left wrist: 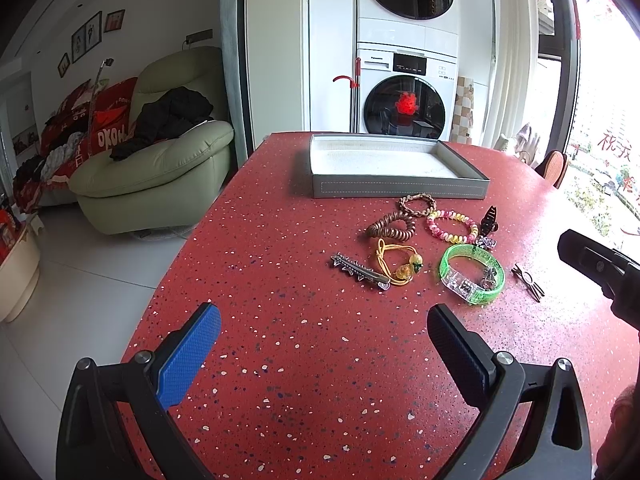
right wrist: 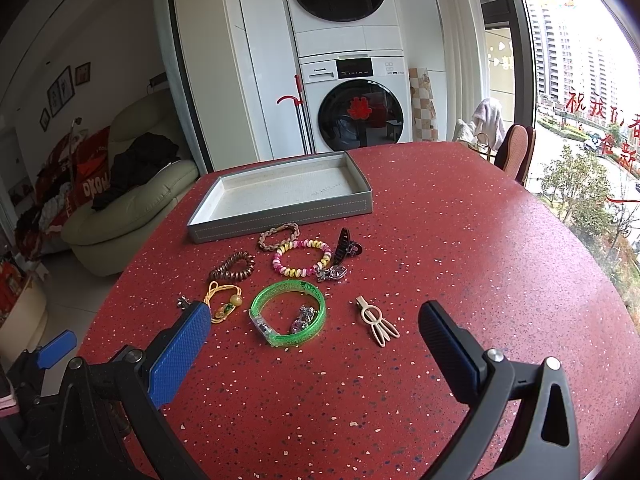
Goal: Organize jewelry
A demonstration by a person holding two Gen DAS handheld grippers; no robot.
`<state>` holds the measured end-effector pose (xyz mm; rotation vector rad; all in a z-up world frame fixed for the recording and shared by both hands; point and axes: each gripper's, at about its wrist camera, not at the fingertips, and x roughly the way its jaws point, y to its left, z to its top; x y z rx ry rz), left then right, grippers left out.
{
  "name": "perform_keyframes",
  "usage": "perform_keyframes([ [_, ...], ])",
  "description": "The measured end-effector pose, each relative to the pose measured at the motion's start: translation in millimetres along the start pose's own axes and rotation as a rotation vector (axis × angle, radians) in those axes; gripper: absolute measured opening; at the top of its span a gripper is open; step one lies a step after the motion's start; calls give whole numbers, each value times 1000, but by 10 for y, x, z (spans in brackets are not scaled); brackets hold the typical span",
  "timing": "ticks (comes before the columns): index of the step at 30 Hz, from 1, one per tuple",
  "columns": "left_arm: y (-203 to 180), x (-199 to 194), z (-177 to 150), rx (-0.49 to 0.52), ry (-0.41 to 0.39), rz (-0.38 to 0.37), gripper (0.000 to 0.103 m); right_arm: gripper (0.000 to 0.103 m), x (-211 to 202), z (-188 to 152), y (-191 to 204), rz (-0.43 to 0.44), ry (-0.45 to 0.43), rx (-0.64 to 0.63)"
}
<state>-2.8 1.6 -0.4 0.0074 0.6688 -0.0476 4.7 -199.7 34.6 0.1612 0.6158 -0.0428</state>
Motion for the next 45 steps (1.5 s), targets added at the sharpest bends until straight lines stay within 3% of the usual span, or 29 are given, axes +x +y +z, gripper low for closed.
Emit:
perform_keyframes([
  [25,16,35,-33,-2,18,-3,103,103,6,-3,-2,1,3,2],
  [33,56,258,104,-55,125,-70,103,103,66,-44,-8,3,50,14],
  [37,6,472,174,-57,226,-94,103,103,170,-30,-87,-11,114,11],
  [45,-130,915,233,-58,383,-66,103,103,416,-56,-340,-46,249,13],
])
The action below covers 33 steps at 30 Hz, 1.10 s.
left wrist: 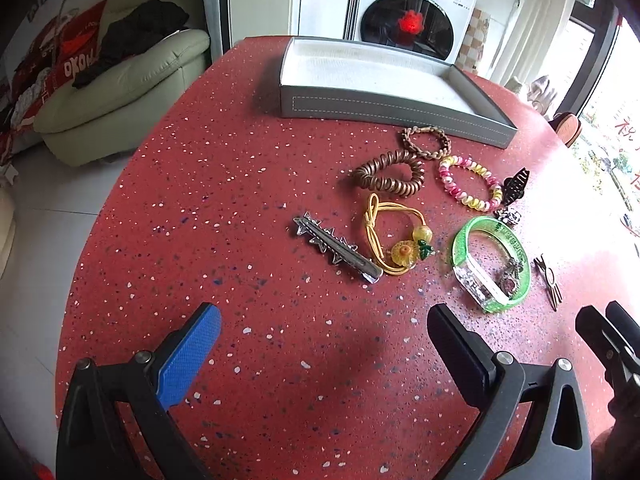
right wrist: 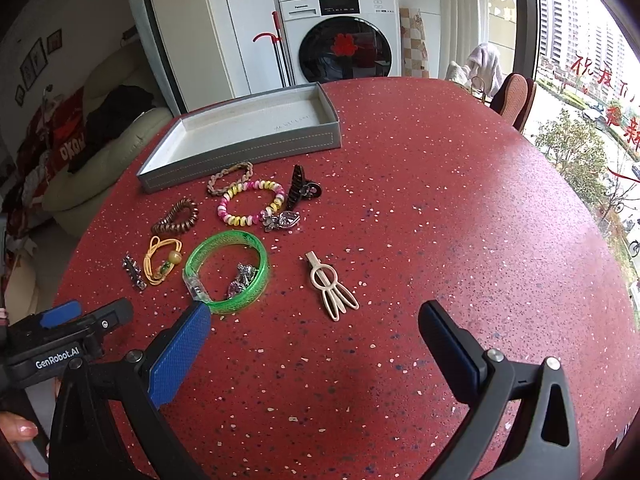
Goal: Organize jewelry
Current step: 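Grasp the silver spiky hair clip with the left tool while the right tool grasps the beige bunny clip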
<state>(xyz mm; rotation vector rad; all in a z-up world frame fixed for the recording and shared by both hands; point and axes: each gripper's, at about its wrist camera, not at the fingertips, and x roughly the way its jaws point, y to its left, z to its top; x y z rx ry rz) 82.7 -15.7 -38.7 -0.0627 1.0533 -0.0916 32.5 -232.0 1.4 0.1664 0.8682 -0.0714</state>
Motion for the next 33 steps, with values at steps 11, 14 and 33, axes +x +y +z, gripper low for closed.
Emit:
perform_keyframes([
  [11,177,246,135,-19,28,86,103,103,281,95,-99,-5,86,-47],
  [14,241,258,189,-10,19,104,103,103,331,108,-99,-7,95,-54],
  [33,-84,211,327,172,-7,-3,55,76,658,292,2,-37,162,-157],
])
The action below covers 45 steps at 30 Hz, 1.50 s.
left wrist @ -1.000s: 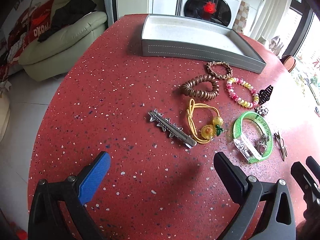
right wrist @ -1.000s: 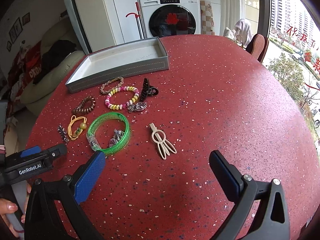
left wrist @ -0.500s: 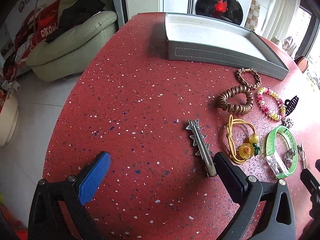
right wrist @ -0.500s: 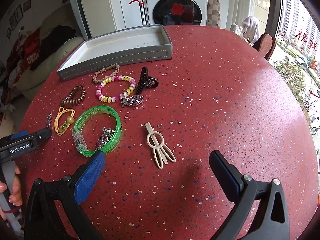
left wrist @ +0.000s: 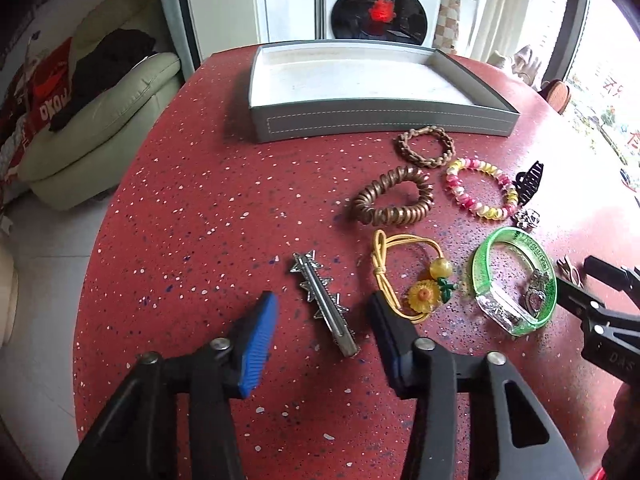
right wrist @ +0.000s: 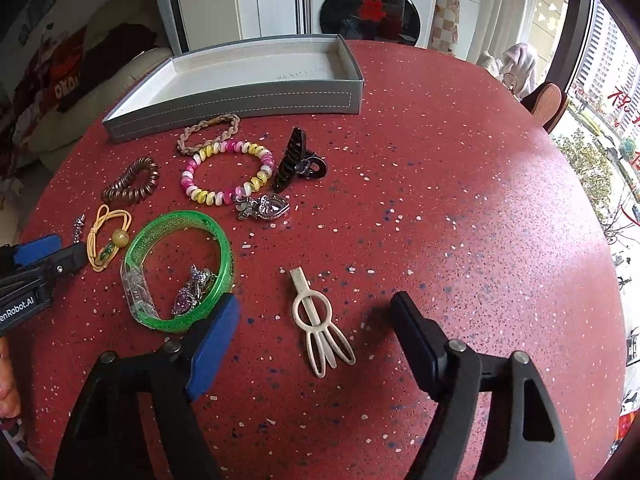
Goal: Organize jewelry
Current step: 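Grasp the silver spiky hair clip with the left tool while the right tool grasps the beige bunny clip, then carry the silver clip in the left tool while the right tool carries the bunny clip into the tray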
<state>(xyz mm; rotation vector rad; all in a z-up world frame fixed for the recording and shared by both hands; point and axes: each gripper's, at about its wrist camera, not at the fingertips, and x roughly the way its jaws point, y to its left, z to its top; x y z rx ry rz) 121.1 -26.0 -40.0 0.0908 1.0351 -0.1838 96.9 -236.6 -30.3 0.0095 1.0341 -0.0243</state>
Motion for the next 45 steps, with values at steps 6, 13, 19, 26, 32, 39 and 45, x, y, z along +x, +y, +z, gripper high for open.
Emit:
perform_keyframes([
  [6,-42,-34,-11,58,-9,-36,35,21,-29,50,12,1,7,-10],
  [13,87,-137,-3,20,-33,-137,35,21,-124,36,-76,48,-16,57],
  [19,124,-329,132,36,-83,-156,35,21,-310,171,-134,95,-72,95],
  [26,267,-384,340,7,-87,-196,27,21,-474,475,-114,150,-130,118],
  [32,338,-382,503,6,-98,-207,27,21,-501,675,-84,177,-149,129],
  [39,341,-433,977,-1,-151,-217,27,21,-467,1029,-42,219,-155,129],
  [45,271,-299,1543,4,-199,-205,28,21,-236,1517,-36,278,-140,156],
])
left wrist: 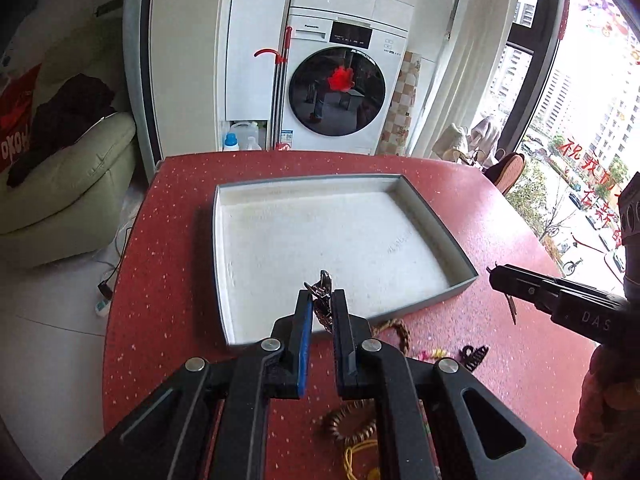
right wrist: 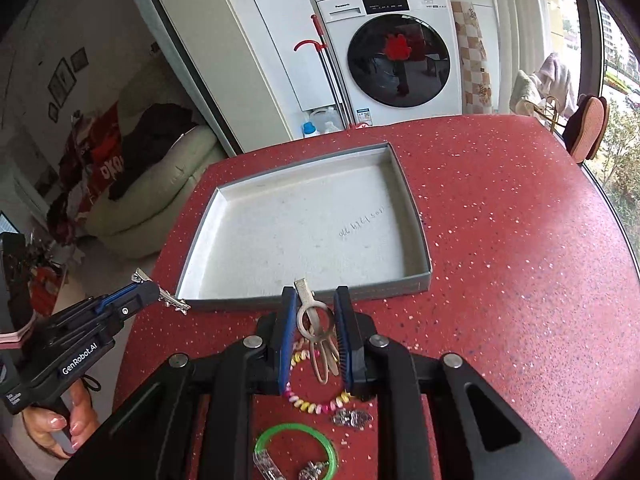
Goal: Organize jewelry
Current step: 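Carry the silver clip in the left tool while the right tool carries the bunny clip into the tray, then open the left tool releasing the silver clip while the right tool releases the bunny clip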
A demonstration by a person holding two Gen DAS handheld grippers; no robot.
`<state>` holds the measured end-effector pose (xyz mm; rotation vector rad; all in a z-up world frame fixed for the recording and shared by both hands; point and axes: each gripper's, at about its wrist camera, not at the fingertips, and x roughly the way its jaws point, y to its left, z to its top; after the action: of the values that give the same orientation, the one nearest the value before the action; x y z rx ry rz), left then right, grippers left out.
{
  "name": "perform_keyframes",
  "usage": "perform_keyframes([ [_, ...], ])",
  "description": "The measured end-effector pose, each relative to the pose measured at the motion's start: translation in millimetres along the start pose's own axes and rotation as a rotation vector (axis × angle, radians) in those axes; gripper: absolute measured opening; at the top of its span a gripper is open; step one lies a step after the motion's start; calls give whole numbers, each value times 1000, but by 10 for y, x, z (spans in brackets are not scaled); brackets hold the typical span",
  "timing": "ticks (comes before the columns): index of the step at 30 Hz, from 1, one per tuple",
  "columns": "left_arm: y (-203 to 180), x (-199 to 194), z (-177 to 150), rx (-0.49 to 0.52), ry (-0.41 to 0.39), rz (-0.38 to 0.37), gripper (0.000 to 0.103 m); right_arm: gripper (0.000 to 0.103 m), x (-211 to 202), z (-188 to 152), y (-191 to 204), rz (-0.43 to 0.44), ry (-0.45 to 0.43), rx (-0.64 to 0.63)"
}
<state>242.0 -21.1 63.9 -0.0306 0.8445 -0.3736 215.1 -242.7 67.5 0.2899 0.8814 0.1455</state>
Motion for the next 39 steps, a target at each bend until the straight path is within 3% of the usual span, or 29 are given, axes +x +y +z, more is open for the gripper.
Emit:
perform_keyframes([
  [8,51,702,428,7,22,43,27,21,640,470,-18,-7,38,-3],
  [14,155,1245,461,7,83,92,27,21,1125,670,-119,-40,80,19],
  [21,134,1499,428,35,104,123,28,21,1473,617,-202,-88,125,27],
  [27,92,1630,359,52,138,174,28,22,1523,529,-232,-101,128,33],
  [28,87,1639,349,52,140,186,28,24,1526,527,-218,-100,129,25],
  [32,107,1604,342,26,146,181,28,51,1434,524,-212,-87,122,37],
  [33,116,1577,347,21,139,178,28,52,1388,525,-213,-82,111,41],
  [34,111,1554,352,18,133,179,31,54,1347,528,-207,-78,101,46],
  [36,102,1493,360,13,117,179,69,62,1242,527,-202,-64,85,58],
  [37,104,1437,364,7,93,183,97,66,1180,519,-202,-57,76,62],
  [39,81,1317,382,8,38,188,101,68,1071,503,-186,-50,56,62],
])
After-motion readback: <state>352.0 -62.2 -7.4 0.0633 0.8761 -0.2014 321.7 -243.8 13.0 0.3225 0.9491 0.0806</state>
